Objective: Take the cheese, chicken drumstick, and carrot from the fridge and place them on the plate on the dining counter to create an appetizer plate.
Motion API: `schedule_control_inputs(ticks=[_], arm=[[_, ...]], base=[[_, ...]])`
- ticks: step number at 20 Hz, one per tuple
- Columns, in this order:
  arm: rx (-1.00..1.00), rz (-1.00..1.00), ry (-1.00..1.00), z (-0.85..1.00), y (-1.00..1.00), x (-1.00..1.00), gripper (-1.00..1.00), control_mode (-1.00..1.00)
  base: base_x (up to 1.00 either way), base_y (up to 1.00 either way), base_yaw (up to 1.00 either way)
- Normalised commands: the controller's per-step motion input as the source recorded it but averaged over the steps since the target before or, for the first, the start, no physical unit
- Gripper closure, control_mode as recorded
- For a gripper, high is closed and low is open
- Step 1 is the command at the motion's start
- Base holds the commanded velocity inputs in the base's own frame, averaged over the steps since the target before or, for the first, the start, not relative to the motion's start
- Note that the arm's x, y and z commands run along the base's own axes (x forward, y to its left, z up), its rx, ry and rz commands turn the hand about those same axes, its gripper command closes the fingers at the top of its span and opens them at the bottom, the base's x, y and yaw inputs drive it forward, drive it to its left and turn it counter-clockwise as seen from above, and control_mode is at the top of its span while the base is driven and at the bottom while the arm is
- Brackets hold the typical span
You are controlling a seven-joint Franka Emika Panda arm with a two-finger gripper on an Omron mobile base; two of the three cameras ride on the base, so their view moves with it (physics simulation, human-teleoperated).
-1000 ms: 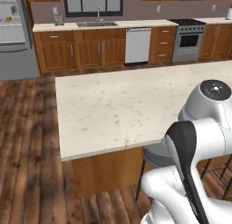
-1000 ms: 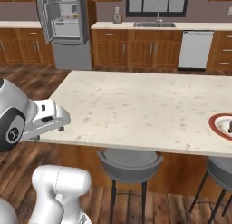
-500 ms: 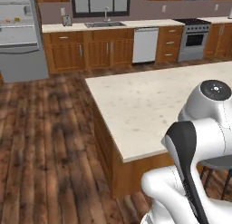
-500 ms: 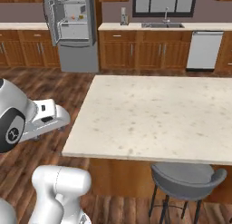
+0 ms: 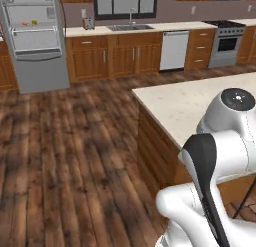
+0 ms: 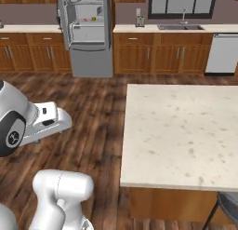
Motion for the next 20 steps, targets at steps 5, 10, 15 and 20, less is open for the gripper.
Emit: schedule_control_inputs(ticks=[5,10,15,20], arm=[[0.0,0.0,0.0,0.0,0.0,0.0,-1.0,1.0],[0.0,0.0,0.0,0.0,0.0,0.0,-1.0,1.0],[0.0,0.0,0.0,0.0,0.0,0.0,-1.0,1.0],[0.0,0.0,0.0,0.0,0.0,0.0,-1.0,1.0]], base=[[0.56,1.0,0.09],[0.93,0.97,0.17],[1.0,0.42,0.17],[1.0,0.05,0.05]])
